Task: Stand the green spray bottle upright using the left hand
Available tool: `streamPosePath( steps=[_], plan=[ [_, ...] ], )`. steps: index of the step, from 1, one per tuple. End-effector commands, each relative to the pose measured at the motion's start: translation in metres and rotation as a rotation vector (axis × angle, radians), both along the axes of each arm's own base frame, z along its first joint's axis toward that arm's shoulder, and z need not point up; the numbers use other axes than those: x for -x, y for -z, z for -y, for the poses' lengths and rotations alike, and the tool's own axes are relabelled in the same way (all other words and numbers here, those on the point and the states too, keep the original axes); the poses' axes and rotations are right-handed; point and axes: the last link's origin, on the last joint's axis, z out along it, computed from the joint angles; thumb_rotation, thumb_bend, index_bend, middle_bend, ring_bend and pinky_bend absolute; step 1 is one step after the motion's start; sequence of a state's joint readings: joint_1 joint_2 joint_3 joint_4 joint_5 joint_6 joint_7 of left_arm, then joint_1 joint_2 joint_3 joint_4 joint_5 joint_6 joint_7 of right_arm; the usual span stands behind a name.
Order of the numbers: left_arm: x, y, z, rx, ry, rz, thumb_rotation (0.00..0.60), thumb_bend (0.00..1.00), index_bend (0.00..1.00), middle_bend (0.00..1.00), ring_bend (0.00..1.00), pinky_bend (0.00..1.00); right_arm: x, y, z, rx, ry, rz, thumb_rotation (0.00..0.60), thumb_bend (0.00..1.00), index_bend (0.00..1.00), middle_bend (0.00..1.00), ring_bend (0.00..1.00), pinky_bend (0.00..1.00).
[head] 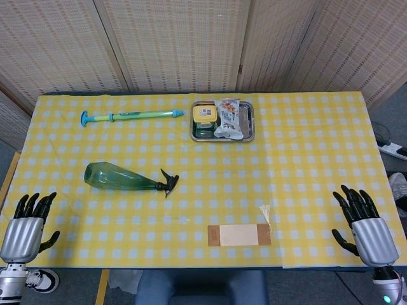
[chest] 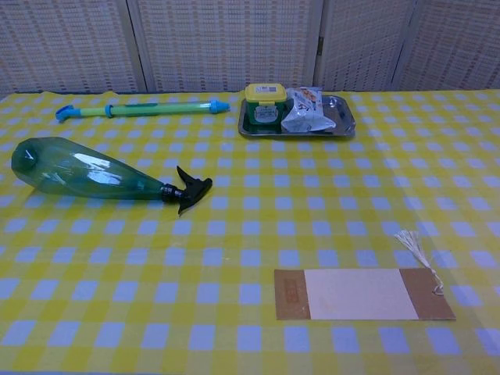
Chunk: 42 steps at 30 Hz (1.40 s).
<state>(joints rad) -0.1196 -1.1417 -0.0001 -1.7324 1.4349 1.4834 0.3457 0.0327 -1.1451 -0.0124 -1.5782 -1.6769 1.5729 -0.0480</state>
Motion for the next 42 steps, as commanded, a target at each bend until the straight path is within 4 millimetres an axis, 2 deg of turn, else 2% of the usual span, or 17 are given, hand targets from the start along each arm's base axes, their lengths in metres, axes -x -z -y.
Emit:
streamPosePath(
  steps=[1,8,10,12,14,15,17,20,23,27,32,33,36,42],
  plan=[
    [0.0,0.0,0.001,-0.002,-0.004,0.0,0.6,0.31,0.03,0.2,0.09,0.06,-0.001,0.001,0.0,-0.001,-0.004,0.0,0.6,0.32,0.0,0.0,0.02,0.0],
    [-0.007,0.003,-0.003,0.011,0.062,0.034,0.6,0.31,0.04,0.2,0.09,0.06,-0.001,-0.002,-0.002,0.004,-0.003,0.008,0.6,0.32,0.0,0.0,0.01,0.0],
    [-0.013,0.005,-0.007,0.008,0.128,0.059,0.6,0.31,0.06,0.24,0.14,0.07,-0.001,-0.004,-0.003,0.012,-0.006,0.013,0.6,0.32,0.0,0.0,0.01,0.0],
    [-0.022,0.009,-0.016,-0.022,0.212,0.102,0.6,0.31,0.11,0.35,0.25,0.16,-0.003,-0.005,-0.003,0.017,-0.014,0.019,0.6,0.32,0.0,0.0,0.01,0.0],
    [-0.03,0.014,-0.029,-0.04,0.273,0.117,0.6,0.31,0.19,0.49,0.4,0.38,-0.004,-0.004,-0.003,0.014,-0.016,0.02,0.6,0.32,0.0,0.0,0.02,0.0],
    [-0.033,0.016,-0.035,-0.041,0.288,0.11,0.6,0.31,0.21,0.52,0.44,0.46,-0.004,-0.004,-0.003,0.013,-0.017,0.022,0.6,0.32,0.0,0.0,0.02,0.0],
    [-0.041,0.021,-0.051,-0.027,0.3,0.079,0.6,0.31,0.26,0.52,0.44,0.51,-0.004,-0.003,-0.002,0.01,-0.017,0.022,0.6,0.32,0.0,0.0,0.02,0.0],
    [-0.056,0.029,-0.069,0.018,0.301,0.031,0.6,0.3,0.31,0.51,0.38,0.46,-0.003,-0.004,-0.001,0.007,-0.01,0.025,0.6,0.32,0.0,0.0,0.01,0.0],
    [-0.07,0.039,-0.084,0.063,0.307,-0.034,0.6,0.3,0.33,0.51,0.37,0.45,-0.002,-0.004,0.001,0.007,-0.001,0.03,0.6,0.32,0.0,0.0,0.01,0.0],
    [-0.089,0.056,-0.102,0.103,0.316,-0.087,0.6,0.3,0.35,0.51,0.45,0.48,0.0,-0.004,0.004,-0.002,0.009,0.032,0.6,0.32,0.0,0.0,0.01,0.0],
    [-0.098,0.07,-0.118,0.122,0.319,-0.116,0.6,0.3,0.35,0.5,0.48,0.57,0.002,-0.004,0.006,-0.008,0.019,0.037,0.6,0.32,0.0,0.0,0.01,0.0],
    [-0.101,0.079,-0.128,0.139,0.316,-0.138,0.6,0.3,0.35,0.5,0.49,0.57,0.003,-0.005,0.007,-0.011,0.025,0.041,0.6,0.32,0.0,0.0,0.01,0.0],
    [-0.105,0.091,-0.143,0.147,0.306,-0.178,0.6,0.3,0.34,0.49,0.51,0.59,0.005,-0.007,0.009,-0.011,0.035,0.049,0.6,0.32,0.0,0.0,0.02,0.0],
    [-0.114,0.111,-0.158,0.16,0.314,-0.255,0.6,0.29,0.32,0.47,0.51,0.61,0.009,-0.009,0.013,-0.016,0.057,0.063,0.6,0.32,0.0,0.0,0.01,0.0]
  ],
)
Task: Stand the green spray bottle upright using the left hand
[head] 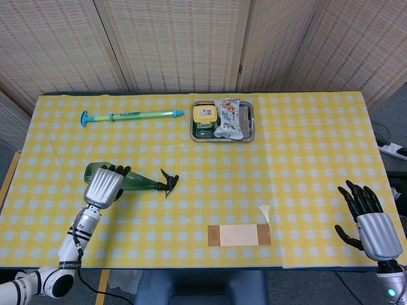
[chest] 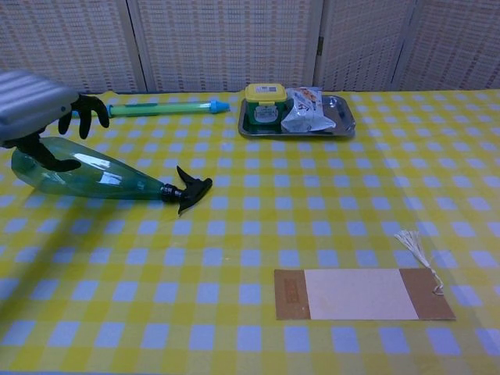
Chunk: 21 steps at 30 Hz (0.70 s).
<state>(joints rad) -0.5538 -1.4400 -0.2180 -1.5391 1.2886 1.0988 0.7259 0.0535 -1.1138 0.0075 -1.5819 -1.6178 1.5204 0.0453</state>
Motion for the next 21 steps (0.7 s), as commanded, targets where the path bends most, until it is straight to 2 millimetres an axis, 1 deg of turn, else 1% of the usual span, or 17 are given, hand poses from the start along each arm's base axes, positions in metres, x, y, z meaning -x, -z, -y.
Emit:
streamPosePath(
  steps=[1,4,10,14,18,21],
  plan=[
    [-0.011,0.018,-0.012,0.014,0.012,-0.04,0.6,0.29,0.32,0.47,0.51,0.61,0.001,-0.001,0.002,-0.006,0.007,0.005,0.6,0.32,0.0,0.0,0.01,0.0],
    [-0.012,0.03,-0.02,0.01,0.034,-0.094,0.6,0.29,0.32,0.47,0.51,0.61,0.001,-0.003,0.002,-0.006,0.003,0.015,0.6,0.32,0.0,0.0,0.01,0.0],
    [-0.017,0.058,-0.029,0.054,0.034,-0.124,0.6,0.29,0.32,0.47,0.53,0.62,0.002,-0.011,0.0,0.005,0.0,0.038,0.6,0.32,0.0,0.0,0.01,0.0],
    [-0.019,0.07,-0.031,0.07,0.03,-0.119,0.6,0.29,0.33,0.47,0.53,0.62,0.005,-0.017,-0.001,0.014,0.004,0.054,0.6,0.32,0.0,0.0,0.02,0.0],
    [-0.016,0.081,-0.034,0.086,0.019,-0.133,0.6,0.29,0.33,0.47,0.53,0.62,0.005,-0.021,-0.004,0.019,-0.001,0.065,0.6,0.32,0.0,0.0,0.02,0.0],
    [-0.014,0.085,-0.035,0.088,0.011,-0.143,0.6,0.29,0.33,0.47,0.53,0.62,0.006,-0.024,-0.006,0.026,-0.004,0.068,0.6,0.32,0.0,0.0,0.02,0.0]
  ],
)
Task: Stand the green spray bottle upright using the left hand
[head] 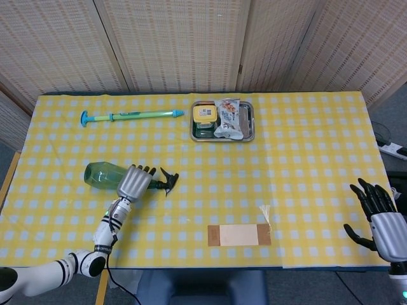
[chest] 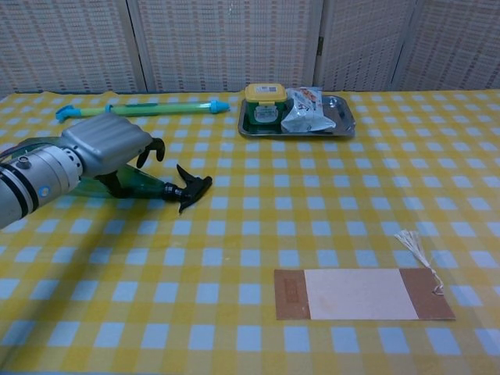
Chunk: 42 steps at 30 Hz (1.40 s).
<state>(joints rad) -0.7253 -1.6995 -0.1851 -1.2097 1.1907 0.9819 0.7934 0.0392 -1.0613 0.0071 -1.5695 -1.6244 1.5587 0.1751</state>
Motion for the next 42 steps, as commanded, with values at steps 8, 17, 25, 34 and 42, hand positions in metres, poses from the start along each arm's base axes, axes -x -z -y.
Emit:
streamPosePath(
  steps=[8,17,25,34,42],
  plan=[
    [0.002,0.009,-0.001,0.007,0.003,0.001,0.6,0.29,0.33,0.46,0.53,0.62,0.0,-0.001,-0.002,-0.001,-0.002,0.001,0.6,0.32,0.0,0.0,0.01,0.0],
    [0.006,0.019,-0.005,0.022,-0.001,-0.005,0.6,0.29,0.34,0.42,0.52,0.64,0.0,-0.002,-0.003,0.004,-0.002,0.002,0.6,0.32,0.0,0.0,0.01,0.0],
    [0.009,0.024,-0.007,0.021,0.006,-0.015,0.6,0.29,0.37,0.5,0.55,0.66,0.002,-0.005,-0.002,0.007,-0.002,0.007,0.6,0.32,0.0,0.0,0.01,0.0],
    [0.01,0.025,-0.007,0.007,0.022,-0.012,0.6,0.29,0.45,0.61,0.59,0.68,0.001,-0.006,-0.004,0.01,-0.008,0.007,0.6,0.32,0.0,0.0,0.01,0.0],
    [0.003,0.013,-0.003,-0.033,0.062,0.027,0.6,0.3,0.53,0.68,0.61,0.69,0.001,-0.004,-0.004,0.003,-0.009,0.005,0.6,0.32,0.0,0.0,0.01,0.0]
  ],
)
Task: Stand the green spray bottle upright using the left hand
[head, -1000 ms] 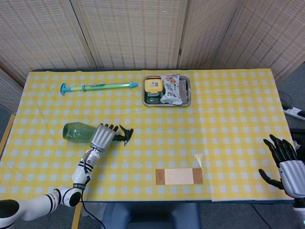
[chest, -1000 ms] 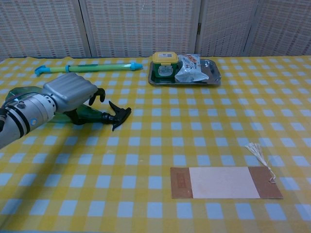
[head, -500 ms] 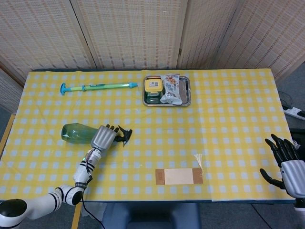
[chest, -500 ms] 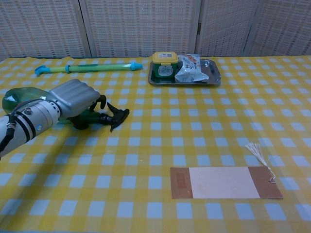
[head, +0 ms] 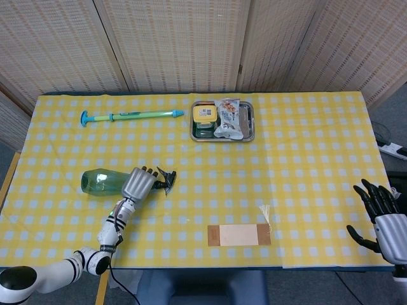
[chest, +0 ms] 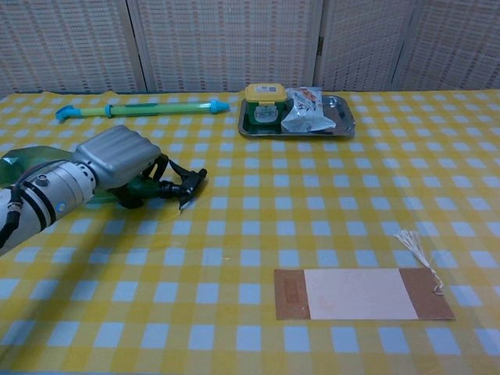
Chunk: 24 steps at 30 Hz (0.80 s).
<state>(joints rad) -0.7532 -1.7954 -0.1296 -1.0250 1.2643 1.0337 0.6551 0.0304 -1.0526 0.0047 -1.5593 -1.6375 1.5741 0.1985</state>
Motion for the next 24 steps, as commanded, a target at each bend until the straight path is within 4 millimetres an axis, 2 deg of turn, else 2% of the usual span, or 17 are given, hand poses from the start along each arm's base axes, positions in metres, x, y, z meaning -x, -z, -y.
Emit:
streamPosePath(
  steps=[1,6,12,18,24],
  plan=[
    [-0.003,-0.007,0.003,-0.019,0.02,0.015,0.6,0.31,0.53,0.69,0.62,0.69,0.0,0.0,0.0,-0.002,-0.002,0.0,0.6,0.32,0.0,0.0,0.01,0.0],
    [-0.012,-0.022,0.006,-0.063,0.048,0.061,0.6,0.34,0.55,0.7,0.63,0.69,-0.002,0.0,-0.003,0.001,-0.011,0.002,0.6,0.32,0.0,0.0,0.01,0.0],
    [-0.031,-0.056,0.014,-0.142,0.073,0.245,0.6,0.34,0.54,0.7,0.63,0.69,-0.004,0.0,-0.006,-0.002,-0.022,0.005,0.6,0.32,0.0,0.0,0.01,0.0],
    [-0.056,-0.106,0.017,-0.252,0.072,0.645,0.6,0.35,0.54,0.7,0.63,0.69,-0.006,0.001,-0.009,-0.004,-0.037,0.009,0.6,0.32,0.0,0.0,0.01,0.0],
    [-0.062,-0.139,0.014,-0.258,-0.038,0.993,0.6,0.36,0.54,0.7,0.63,0.69,-0.008,-0.001,-0.012,0.0,-0.048,0.013,0.6,0.32,0.0,0.0,0.01,0.0]
  ],
)
